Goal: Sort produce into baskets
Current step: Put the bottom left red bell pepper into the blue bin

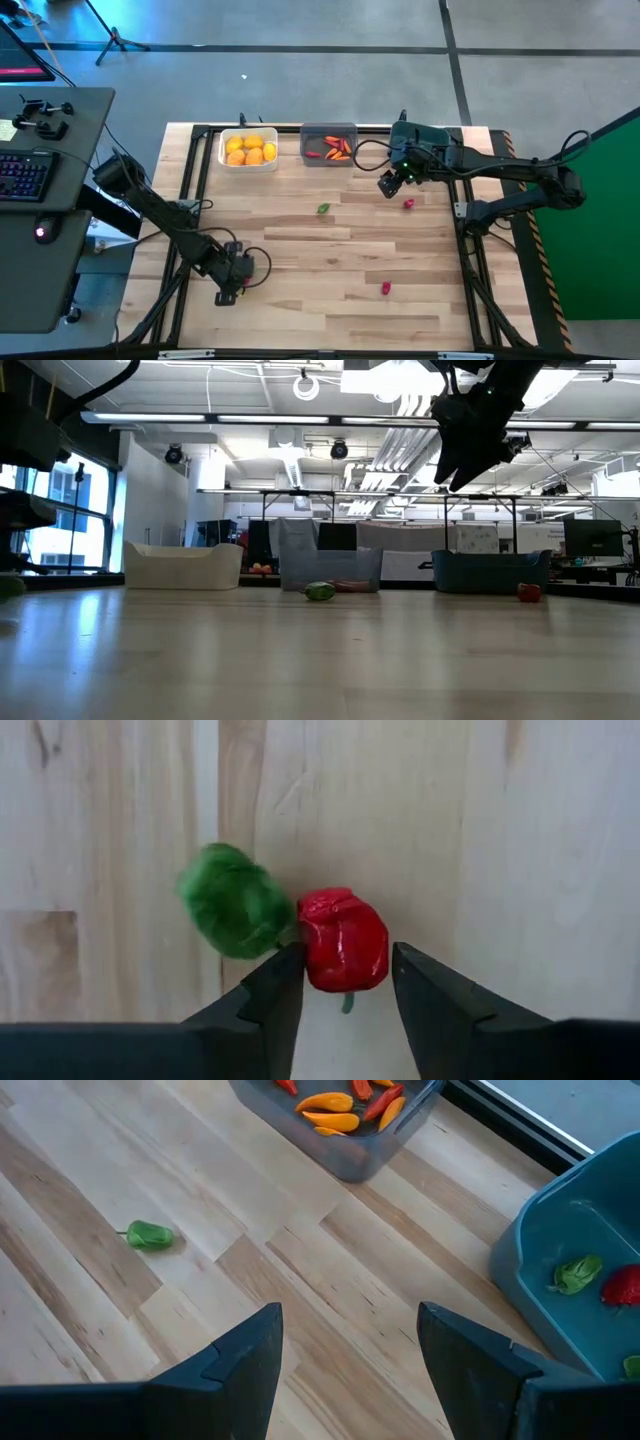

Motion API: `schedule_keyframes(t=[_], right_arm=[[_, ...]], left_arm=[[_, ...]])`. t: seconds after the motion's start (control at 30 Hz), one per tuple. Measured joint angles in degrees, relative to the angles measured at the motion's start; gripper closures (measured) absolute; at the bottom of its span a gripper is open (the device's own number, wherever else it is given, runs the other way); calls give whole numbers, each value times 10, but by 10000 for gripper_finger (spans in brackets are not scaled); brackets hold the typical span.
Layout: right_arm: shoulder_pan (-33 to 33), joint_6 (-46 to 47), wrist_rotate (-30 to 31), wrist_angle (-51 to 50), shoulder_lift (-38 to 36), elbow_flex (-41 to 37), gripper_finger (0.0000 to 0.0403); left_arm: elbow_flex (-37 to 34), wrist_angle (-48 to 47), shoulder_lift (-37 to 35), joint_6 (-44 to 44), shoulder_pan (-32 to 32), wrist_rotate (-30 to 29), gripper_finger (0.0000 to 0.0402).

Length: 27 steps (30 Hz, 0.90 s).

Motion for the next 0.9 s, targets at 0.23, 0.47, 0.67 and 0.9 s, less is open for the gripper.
schedule_keyframes(t=[0.23,0.47,0.67,0.9], right_arm=[[0,-18,1,0,0,0,181],[0,-50,1,0,0,0,181],[-7,-66,-9,3,-7,0,181],[-72,-112,-78,27,-62,0,193]], left_arm=[[11,-2,-1,-1,8,27,349],[51,-3,-63,3,60,91,393],[62,9,-147,-32,201,93,392],[74,132,-122,2,411,100,393]])
